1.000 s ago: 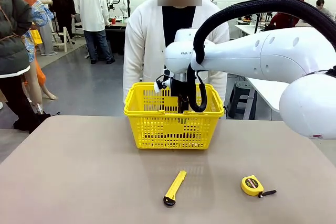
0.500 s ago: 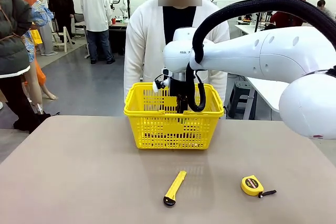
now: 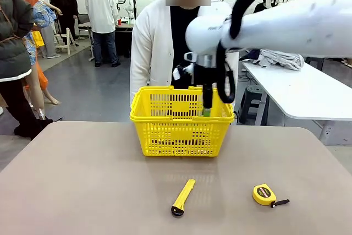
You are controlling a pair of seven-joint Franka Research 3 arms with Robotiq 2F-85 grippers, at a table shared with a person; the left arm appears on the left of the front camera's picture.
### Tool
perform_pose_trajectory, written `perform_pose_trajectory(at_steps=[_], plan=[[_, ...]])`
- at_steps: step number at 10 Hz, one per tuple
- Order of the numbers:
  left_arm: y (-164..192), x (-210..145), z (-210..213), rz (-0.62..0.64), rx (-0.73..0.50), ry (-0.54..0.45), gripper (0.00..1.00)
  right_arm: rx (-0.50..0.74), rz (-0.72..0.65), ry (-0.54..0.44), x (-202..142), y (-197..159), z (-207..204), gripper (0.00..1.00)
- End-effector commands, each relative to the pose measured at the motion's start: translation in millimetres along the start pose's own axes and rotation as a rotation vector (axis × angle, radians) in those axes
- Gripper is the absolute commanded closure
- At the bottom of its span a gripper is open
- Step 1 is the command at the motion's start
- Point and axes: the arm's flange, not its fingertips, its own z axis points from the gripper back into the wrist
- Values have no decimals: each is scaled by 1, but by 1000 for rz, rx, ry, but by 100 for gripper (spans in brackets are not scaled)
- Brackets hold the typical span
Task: Place the items the person wants into the basket.
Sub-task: Pick up the item the person points to and place it in the Market Basket.
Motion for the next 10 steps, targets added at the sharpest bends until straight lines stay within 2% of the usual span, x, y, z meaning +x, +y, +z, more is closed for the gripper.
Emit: perform_pose_trajectory(at_steps=[1,4,5,7,10], plan=[[0,-2,1,-13,-6,-18,0,-69,-98,-93,-80,87,-4,0],[0,-2,1,-13,-6,-18,0,-153,-241,-275,-166,156,4,0],[0,-2,1,-13,-6,-18,0,-151,-286,-303,-188,168,-3,0],[0,-2,1,-13,-6,-18,0,-97,-361,-346,-226,177,-28,0],[0,-2,1,-13,-6,-18,0,-28,-400,-361,-242,164,-50,0]])
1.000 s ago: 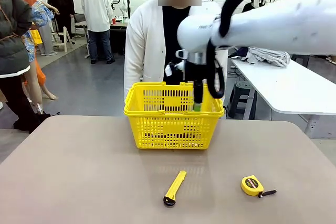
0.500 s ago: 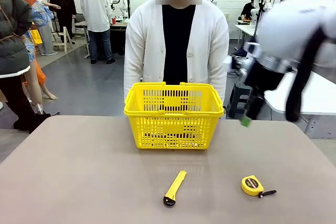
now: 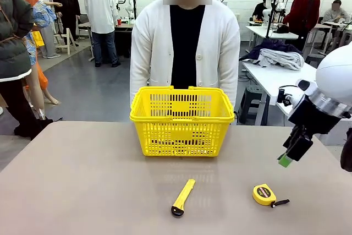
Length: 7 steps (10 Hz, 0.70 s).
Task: Place the items the person wants into the basket.
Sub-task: Pick up the item the person points to and place it in the Market Basket.
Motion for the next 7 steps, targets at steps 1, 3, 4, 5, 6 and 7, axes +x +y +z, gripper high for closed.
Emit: perform_pose_trajectory(at_steps=[1,3,4,5,6,7], plan=[[0,-1,1,-15,-6,-19,0,-17,14,-3,4,5,6,0],[0,-1,1,-15,-6,-19,0,-17,14,-3,4,5,6,0],[0,-1,1,-15,-6,-19,0,-17,14,-3,4,5,6,0],[0,-1,1,-15,-6,-19,0,-17,14,-3,4,5,6,0],[0,-1,1,-15,-6,-19,0,-17,14,-3,4,5,6,0],[0,-1,1,-15,-6,-19,0,-17,14,-3,4,5,6,0]])
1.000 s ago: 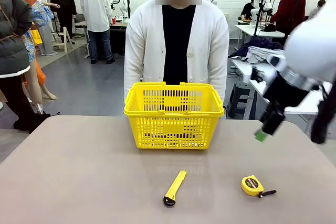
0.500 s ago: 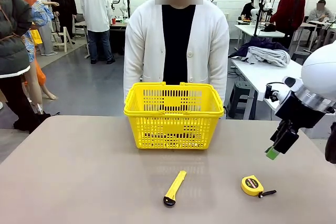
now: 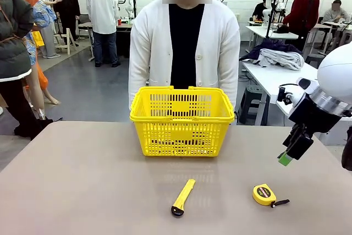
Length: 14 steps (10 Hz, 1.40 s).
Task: Place the items the person wants into the basket.
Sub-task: Pick up the item the person points to and place it in the Market Basket.
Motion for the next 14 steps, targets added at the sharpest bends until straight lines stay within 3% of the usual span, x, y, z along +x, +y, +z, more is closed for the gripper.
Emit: perform_pose_trajectory(at_steps=[1,4,8,11,14], plan=[[0,-1,1,-15,-6,-19,0,0,0,0,0,0,0,0],[0,-1,1,-15,-6,-19,0,-136,49,-160,-83,24,87,0],[0,-1,1,-15,-6,-19,0,-82,-2,-489,-198,29,159,0],[0,-1,1,-15,-6,-19,0,-16,-43,-523,-245,39,201,0],[0,-1,1,-15,-6,-19,0,-11,-213,-454,-236,53,229,0]])
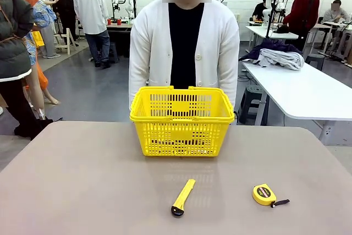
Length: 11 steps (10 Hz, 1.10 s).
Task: Place the items the person wants into the basket.
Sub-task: Pick up the item the person points to and place it in the Market Basket.
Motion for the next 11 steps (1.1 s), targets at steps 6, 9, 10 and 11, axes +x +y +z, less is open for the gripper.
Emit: perform_pose_trajectory(at_steps=[6,9,10,11], plan=[[0,-2,1,-15,-6,-19,0,-71,-109,107,52,21,5,0],[0,-2,1,-15,-6,-19,0,-71,-109,107,52,21,5,0],[0,-2,1,-15,-6,-19,0,-71,-109,107,52,21,5,0],[0,-2,1,-15,-6,-19,0,-71,-109,107,52,21,5,0]])
